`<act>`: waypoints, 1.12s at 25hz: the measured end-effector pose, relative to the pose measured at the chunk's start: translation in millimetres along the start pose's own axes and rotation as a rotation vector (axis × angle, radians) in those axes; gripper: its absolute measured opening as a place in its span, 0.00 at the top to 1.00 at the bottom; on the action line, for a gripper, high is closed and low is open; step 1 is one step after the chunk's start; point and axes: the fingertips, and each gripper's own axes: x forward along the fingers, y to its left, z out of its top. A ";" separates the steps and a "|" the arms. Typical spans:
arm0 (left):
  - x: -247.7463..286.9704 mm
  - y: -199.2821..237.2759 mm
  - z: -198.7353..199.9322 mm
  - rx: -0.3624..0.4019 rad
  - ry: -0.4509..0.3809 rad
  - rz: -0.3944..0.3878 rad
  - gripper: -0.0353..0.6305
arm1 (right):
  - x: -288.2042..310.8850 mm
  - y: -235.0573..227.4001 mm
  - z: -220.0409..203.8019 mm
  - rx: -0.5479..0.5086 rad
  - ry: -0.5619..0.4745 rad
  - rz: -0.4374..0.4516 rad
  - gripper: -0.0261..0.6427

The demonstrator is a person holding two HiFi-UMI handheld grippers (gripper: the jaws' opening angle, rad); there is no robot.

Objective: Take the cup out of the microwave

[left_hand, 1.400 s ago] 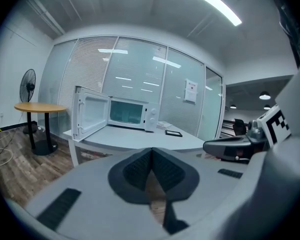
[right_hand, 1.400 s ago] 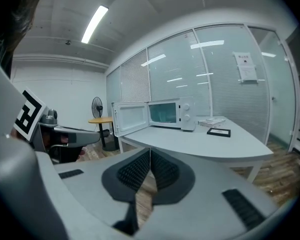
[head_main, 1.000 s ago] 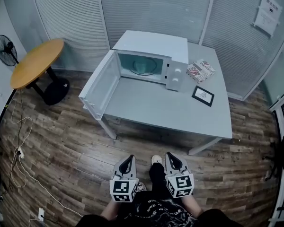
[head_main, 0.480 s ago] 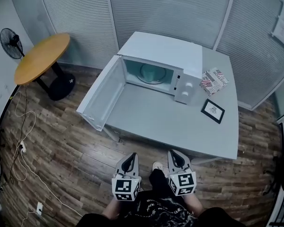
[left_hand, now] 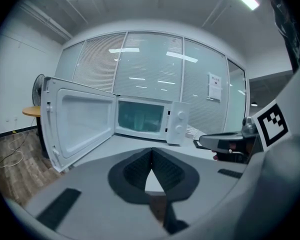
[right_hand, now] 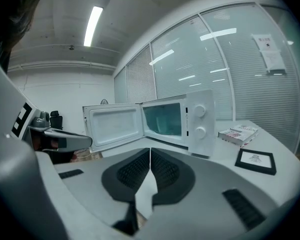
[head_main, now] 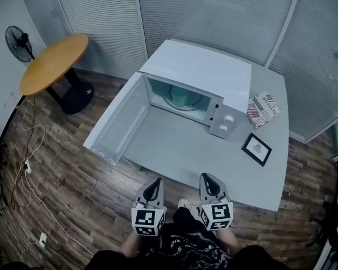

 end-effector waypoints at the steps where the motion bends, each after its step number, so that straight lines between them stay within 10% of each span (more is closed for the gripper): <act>1: 7.0 -1.3 2.6 0.001 0.000 0.003 0.94 | 4.5 -6.4 4.1 0.001 -0.005 0.004 0.95; 28: 124.9 12.6 58.3 0.034 -0.047 0.005 0.94 | 107.2 -58.9 55.7 -0.013 -0.011 0.061 0.95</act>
